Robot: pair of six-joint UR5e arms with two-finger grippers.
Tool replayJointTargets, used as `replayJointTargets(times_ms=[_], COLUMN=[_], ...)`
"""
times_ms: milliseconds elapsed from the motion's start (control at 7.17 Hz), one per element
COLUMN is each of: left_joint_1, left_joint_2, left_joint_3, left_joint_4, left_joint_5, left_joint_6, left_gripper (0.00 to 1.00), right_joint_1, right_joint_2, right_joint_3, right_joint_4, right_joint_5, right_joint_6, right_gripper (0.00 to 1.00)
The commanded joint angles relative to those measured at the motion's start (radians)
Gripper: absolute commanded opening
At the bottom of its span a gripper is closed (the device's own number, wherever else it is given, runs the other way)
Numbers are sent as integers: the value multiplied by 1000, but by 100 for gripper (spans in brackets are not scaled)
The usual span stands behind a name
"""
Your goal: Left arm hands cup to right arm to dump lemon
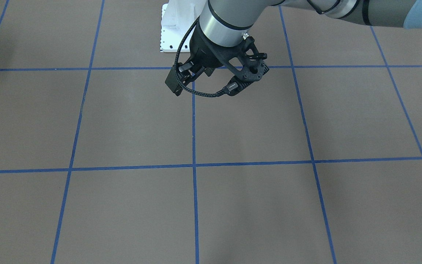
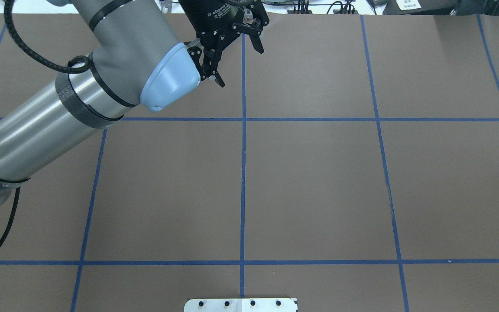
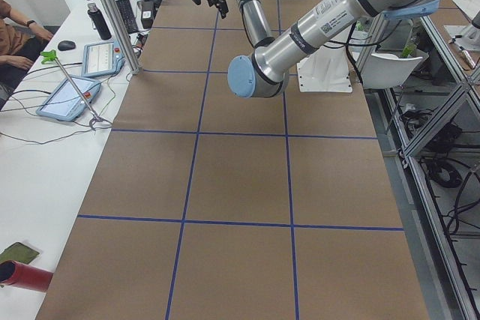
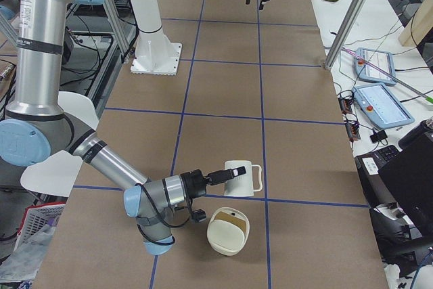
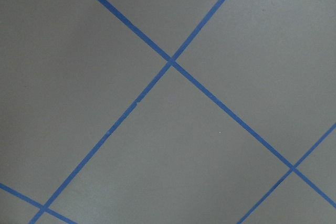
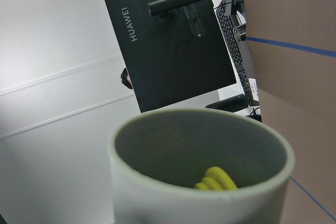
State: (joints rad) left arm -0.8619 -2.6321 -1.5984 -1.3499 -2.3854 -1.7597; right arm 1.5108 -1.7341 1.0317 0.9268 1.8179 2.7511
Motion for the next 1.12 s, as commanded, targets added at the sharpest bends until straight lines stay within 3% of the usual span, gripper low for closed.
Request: replayJointTargets(times_ms=[0, 976], left_joint_1=[0, 0], left_joint_2=[0, -2], left_joint_3=[0, 0], left_joint_4=[2, 0], left_joint_5=[0, 5], left_joint_6=[2, 2], left_gripper=[100, 100], right_joint_1=[-1, 0], right_joint_2=[17, 16], right_joint_3=[-12, -59], right_joint_4=[18, 66], right_joint_5=[-2, -5], right_joint_6=[67, 157], right_gripper=[0, 0])
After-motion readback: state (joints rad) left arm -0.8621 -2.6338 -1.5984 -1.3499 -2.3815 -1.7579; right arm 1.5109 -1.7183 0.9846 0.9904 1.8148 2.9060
